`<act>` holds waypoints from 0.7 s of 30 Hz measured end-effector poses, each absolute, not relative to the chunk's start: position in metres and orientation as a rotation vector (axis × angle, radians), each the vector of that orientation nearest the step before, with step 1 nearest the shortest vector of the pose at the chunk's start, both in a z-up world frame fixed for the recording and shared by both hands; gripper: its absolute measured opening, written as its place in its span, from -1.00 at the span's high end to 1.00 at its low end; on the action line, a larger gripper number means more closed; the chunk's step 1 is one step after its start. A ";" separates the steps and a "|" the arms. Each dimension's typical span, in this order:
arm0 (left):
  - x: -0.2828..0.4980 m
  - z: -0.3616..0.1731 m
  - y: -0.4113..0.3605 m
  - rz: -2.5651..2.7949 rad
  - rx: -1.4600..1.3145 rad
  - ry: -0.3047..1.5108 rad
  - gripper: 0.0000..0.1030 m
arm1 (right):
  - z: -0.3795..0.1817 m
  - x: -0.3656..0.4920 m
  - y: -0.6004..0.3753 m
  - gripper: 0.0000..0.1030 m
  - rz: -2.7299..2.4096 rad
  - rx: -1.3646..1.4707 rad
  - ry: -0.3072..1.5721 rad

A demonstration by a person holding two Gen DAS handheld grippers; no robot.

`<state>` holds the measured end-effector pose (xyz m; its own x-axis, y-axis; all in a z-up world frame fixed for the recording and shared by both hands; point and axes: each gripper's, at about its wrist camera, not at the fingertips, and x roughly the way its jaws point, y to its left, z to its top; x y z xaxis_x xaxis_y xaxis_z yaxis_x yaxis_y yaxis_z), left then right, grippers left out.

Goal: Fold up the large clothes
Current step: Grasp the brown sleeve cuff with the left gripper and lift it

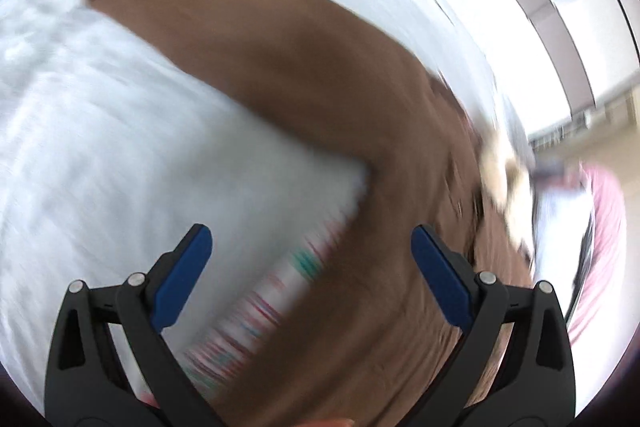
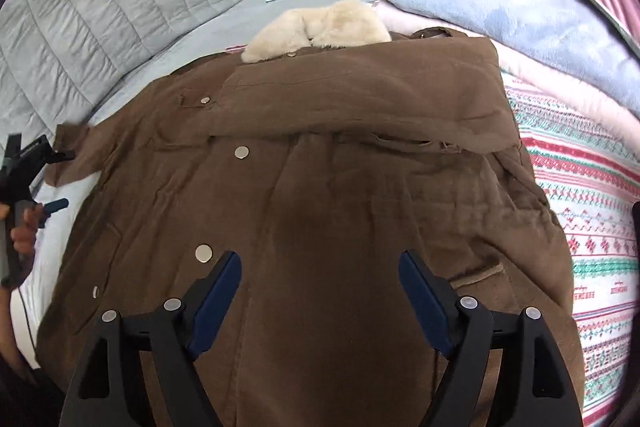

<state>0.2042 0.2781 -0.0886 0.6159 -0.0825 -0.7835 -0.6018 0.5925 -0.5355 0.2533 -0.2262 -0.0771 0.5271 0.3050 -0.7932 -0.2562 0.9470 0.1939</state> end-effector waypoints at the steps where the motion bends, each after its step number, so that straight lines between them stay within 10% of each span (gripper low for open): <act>1: 0.202 -0.090 0.292 0.367 -0.928 0.847 -0.93 | -0.076 0.252 -0.229 -0.59 0.340 0.071 0.961; 21: 0.211 -0.119 0.430 0.874 -0.899 0.555 -0.92 | -0.069 0.252 -0.256 -0.59 0.297 0.108 0.942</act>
